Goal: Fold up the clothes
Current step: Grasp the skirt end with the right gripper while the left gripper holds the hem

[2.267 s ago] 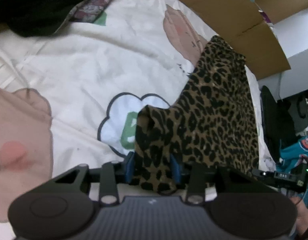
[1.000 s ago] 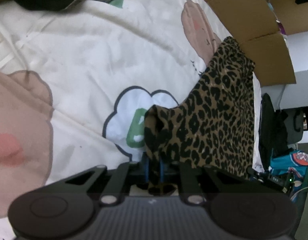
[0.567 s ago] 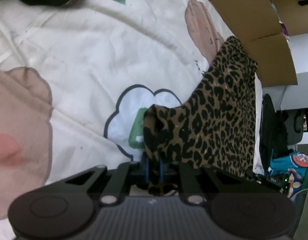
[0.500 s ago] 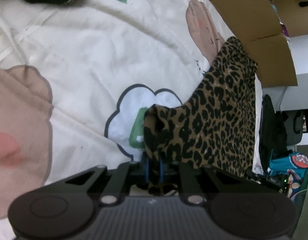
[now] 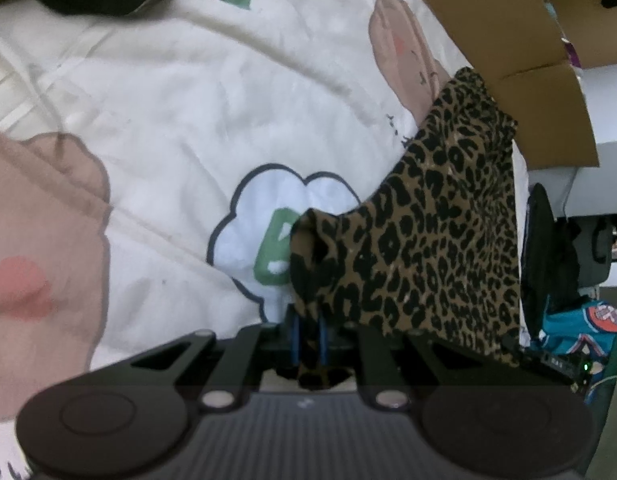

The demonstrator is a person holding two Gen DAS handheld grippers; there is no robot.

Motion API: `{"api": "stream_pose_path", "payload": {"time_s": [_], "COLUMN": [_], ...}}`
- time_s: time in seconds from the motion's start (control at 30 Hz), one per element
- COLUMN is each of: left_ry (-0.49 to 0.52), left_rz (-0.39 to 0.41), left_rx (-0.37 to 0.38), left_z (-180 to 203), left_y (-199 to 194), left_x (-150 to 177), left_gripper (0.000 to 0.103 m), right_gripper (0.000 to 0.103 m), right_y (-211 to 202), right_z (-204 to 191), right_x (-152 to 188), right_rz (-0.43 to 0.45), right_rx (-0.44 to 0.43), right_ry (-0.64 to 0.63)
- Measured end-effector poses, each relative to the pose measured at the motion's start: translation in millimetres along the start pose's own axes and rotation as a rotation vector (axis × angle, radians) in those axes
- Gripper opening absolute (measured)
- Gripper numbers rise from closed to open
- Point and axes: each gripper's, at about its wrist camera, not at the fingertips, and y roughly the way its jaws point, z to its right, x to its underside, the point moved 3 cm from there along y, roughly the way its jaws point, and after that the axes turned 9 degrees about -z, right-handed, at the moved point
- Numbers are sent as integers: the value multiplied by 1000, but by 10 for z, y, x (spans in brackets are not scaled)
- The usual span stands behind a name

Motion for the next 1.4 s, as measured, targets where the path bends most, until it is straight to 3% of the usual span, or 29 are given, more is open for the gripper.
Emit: {"api": "stream_pose_path", "payload": {"time_s": [0.43, 0.9, 1.17, 1.4], "left_ry": [-8, -9, -25, -13], "left_rz": [9, -49, -29, 9], "left_rx": [42, 58, 66, 80], "left_z": [113, 116, 134, 232], "left_y": [-306, -592, -638, -634], "left_x": [73, 451, 341, 143], "left_gripper": [8, 8, 8, 8], "right_gripper": [2, 2, 2, 3], "right_y": [-266, -593, -587, -605], "right_z": [-178, -196, -153, -187], "right_x": [147, 616, 701, 549], "right_rz": [-1, -111, -106, -30], "right_rx": [-26, -27, -29, -35], "right_ry": [-33, -53, -11, -20]}}
